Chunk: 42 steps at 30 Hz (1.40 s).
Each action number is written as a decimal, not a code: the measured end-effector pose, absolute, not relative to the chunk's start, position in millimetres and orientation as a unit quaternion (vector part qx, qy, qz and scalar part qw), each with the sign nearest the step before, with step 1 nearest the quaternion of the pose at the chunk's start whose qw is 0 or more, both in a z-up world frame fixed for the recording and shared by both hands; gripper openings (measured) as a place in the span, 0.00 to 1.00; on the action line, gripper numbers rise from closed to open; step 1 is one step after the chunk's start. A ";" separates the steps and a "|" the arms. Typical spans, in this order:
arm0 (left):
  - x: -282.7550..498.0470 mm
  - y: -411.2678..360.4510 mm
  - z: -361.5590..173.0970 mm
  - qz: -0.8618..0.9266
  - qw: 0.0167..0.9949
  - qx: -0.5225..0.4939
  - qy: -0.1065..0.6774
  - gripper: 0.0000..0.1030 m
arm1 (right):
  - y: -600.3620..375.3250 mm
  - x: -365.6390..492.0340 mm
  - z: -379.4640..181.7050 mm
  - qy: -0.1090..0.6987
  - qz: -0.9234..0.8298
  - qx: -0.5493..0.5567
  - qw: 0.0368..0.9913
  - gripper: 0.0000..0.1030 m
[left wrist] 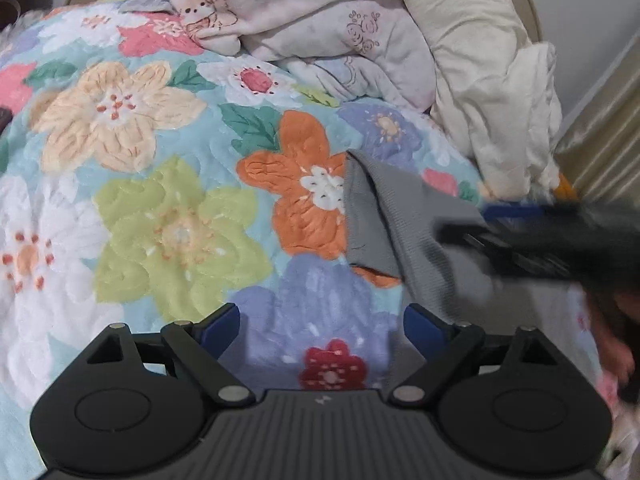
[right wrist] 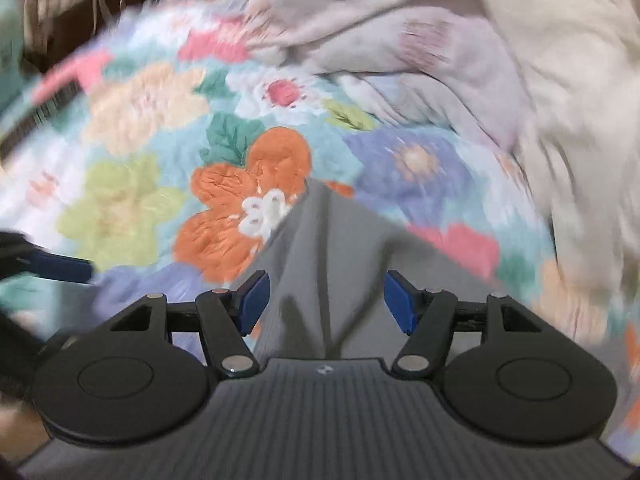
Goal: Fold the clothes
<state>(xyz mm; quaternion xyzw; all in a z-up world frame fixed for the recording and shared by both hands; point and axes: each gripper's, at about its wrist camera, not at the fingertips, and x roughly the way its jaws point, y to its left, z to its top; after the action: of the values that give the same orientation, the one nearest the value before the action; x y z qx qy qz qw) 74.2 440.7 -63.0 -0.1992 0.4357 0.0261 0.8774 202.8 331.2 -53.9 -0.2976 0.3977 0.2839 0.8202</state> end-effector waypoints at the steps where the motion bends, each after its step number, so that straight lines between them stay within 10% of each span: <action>1: 76.2 440.0 -64.4 0.026 0.879 -0.193 0.436 0.87 | 346.4 211.4 -68.6 0.398 0.271 -0.328 0.813 0.61; 4: 78.4 441.7 -72.2 0.024 0.875 -0.197 0.442 0.87 | 364.0 237.3 -94.9 0.412 0.250 -0.358 0.799 0.41; 5: 78.0 440.3 -72.9 0.024 0.875 -0.195 0.442 0.87 | 362.4 245.5 -97.1 0.428 0.255 -0.344 0.796 0.04; 16: 70.8 411.5 -70.5 0.016 0.886 -0.151 0.438 0.86 | 83.8 243.4 -25.6 0.440 0.199 0.211 0.850 0.07; 21: 67.6 398.4 -69.4 0.013 0.890 -0.130 0.436 0.86 | 7.1 209.5 -89.5 0.587 0.037 0.098 0.803 0.20; 27: 71.6 391.2 -64.5 -0.006 0.889 -0.112 0.445 0.86 | 44.4 176.7 -39.5 0.490 0.095 -0.060 0.865 0.59; 33: 72.1 386.4 -73.5 -0.019 0.882 -0.119 0.455 0.87 | 124.6 133.2 -31.1 0.379 0.261 -0.257 0.850 0.63; 38: 72.0 384.4 -74.1 -0.031 0.880 -0.125 0.457 0.87 | 153.9 142.7 -93.9 0.453 0.288 -0.282 0.795 0.62; 41: 72.2 384.5 -74.3 -0.033 0.880 -0.127 0.456 0.87 | 137.4 174.3 -85.7 0.476 0.284 -0.185 0.811 0.06; 42: 72.3 384.8 -74.5 -0.033 0.880 -0.129 0.456 0.87 | 125.1 186.9 -73.5 0.480 0.264 -0.145 0.824 0.05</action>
<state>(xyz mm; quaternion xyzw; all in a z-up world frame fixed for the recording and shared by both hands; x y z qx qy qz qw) 72.3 384.8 -74.5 -0.1290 0.4564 -0.0328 0.8798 186.9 125.1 -73.5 -0.1446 0.4799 0.2641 0.8240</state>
